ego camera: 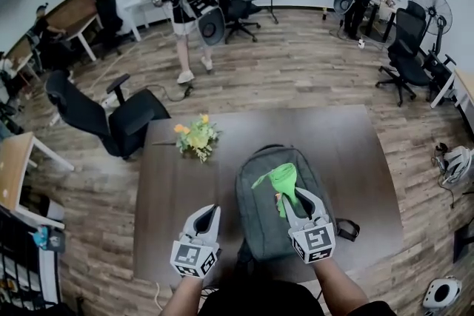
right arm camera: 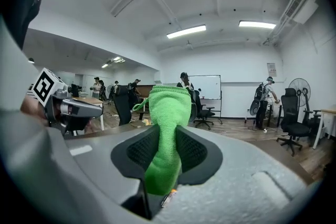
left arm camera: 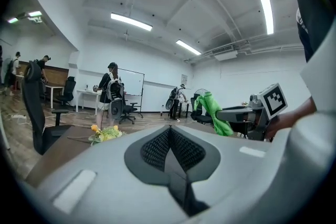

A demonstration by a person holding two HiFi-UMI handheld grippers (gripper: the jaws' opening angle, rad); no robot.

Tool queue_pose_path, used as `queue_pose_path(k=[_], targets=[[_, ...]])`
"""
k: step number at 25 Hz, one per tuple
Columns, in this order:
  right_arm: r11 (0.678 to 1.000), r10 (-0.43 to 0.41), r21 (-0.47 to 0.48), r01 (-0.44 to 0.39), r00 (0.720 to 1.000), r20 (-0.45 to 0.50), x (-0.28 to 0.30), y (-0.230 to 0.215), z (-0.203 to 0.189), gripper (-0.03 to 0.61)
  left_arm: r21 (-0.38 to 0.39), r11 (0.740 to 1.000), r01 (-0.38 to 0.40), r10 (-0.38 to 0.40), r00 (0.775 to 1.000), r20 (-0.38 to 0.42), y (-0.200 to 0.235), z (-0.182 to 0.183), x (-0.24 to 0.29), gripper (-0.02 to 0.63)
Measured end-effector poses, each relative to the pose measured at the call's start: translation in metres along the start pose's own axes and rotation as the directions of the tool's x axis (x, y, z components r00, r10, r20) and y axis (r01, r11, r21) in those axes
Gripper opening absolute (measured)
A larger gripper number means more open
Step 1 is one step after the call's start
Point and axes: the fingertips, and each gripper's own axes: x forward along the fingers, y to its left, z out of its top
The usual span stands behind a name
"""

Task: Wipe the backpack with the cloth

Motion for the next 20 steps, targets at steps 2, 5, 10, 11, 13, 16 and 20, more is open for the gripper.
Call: queue_pose_path(k=[2,5,10,11,13,16,20], targets=[[1.000,0.009,-0.001,-0.009,1.000,-0.025,0.010,0.004,-0.008,0.101,-0.012,1.000,-0.003,0.003,1.000,-0.011,0.005,-0.006,0.000,0.018],[1.000,0.027,-0.001,-0.028,0.998,-0.060,0.028,0.010,-0.018,0.100,-0.016,1.000,-0.008,0.008,1.000,-0.031,0.013,-0.018,0.001,0.018],[0.996,0.083,0.019,-0.082,0.989,-0.122,0.063,0.019,-0.036,0.101,-0.024,0.999,-0.021,0.019,0.998,-0.067,0.022,-0.030,0.002,0.018],[0.995,0.097,0.023,-0.095,0.987,-0.127,0.070,0.021,-0.040,0.100,-0.024,1.000,-0.016,0.015,0.997,-0.071,0.022,-0.032,0.002,0.018],[0.993,0.116,0.019,-0.115,0.982,-0.147,0.083,0.024,-0.050,0.100,-0.025,1.000,-0.004,0.002,0.997,-0.078,0.018,-0.036,0.004,0.018],[0.991,0.135,0.013,-0.135,0.972,-0.190,0.105,0.030,-0.066,0.100,-0.033,0.999,0.004,-0.007,0.996,-0.086,0.014,-0.036,0.006,0.018],[0.988,0.152,0.047,-0.144,0.951,-0.268,0.133,0.036,-0.089,0.100,-0.032,0.999,0.004,-0.007,0.996,-0.093,0.017,-0.042,0.006,0.018]])
